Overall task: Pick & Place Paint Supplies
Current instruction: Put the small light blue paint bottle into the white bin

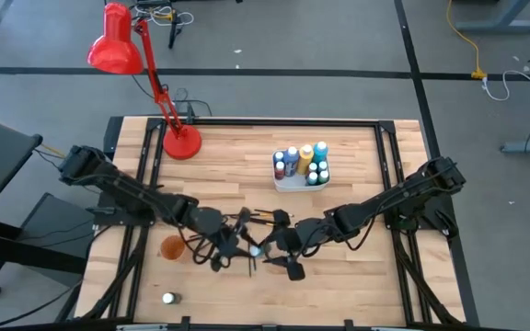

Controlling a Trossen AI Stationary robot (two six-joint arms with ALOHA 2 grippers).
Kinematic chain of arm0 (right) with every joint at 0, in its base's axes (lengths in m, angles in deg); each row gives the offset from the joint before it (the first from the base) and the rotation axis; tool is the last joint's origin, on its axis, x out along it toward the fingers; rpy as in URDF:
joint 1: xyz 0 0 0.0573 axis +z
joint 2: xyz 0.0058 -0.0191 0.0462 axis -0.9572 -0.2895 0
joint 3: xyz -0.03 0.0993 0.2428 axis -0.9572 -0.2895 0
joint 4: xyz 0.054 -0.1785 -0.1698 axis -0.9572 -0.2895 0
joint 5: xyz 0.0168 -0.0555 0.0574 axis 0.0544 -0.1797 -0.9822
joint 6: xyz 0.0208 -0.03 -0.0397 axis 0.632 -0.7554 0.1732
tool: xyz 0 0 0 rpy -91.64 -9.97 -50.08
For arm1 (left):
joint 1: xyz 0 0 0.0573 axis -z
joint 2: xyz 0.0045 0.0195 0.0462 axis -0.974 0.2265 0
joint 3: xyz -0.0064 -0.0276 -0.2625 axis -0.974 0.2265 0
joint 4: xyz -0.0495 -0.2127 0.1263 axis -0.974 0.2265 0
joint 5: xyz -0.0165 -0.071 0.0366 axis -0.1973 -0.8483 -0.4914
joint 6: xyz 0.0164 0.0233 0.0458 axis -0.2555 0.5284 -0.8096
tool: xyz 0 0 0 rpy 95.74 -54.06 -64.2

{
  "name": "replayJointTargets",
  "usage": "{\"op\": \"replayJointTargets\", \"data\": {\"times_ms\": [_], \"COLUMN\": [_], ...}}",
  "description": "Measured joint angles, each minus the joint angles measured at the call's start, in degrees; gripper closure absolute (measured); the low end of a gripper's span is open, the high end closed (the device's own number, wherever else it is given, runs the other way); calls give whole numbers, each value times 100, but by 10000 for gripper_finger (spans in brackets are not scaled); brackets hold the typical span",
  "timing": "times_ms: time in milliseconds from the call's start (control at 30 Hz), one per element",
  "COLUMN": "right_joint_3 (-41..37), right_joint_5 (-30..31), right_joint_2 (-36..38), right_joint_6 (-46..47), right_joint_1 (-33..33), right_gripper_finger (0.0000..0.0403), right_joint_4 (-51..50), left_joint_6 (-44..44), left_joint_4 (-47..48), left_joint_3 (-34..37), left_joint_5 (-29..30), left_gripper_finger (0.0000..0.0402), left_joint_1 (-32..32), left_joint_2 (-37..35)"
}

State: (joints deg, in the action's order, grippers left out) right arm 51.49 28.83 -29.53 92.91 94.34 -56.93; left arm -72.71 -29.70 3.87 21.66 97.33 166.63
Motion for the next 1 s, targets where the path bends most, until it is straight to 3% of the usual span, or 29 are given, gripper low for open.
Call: {"op": "replayJointTargets", "data": {"times_ms": [133, 500, 867, 1000], "right_joint_3": [2, -4, -7, -7], "right_joint_5": [615, 684, 672, 663], "right_joint_2": [0, -10, -10, -10], "right_joint_6": [-55, 21, 112, 114], "right_joint_1": [-49, -216, -210, -205], "right_gripper_finger": [169, 174, 244, 253], "right_joint_4": [-83, -324, -491, -464], "left_joint_6": [-124, -282, -151, -118], "left_joint_4": [-60, -449, -393, -379], "left_joint_3": [-21, -38, -36, -36], "left_joint_5": [23, 49, 36, 81], "left_gripper_finger": [266, 266, 264, 259], "left_joint_1": [-233, -319, -318, -317], "left_joint_2": [1, 1, 1, 1]}}
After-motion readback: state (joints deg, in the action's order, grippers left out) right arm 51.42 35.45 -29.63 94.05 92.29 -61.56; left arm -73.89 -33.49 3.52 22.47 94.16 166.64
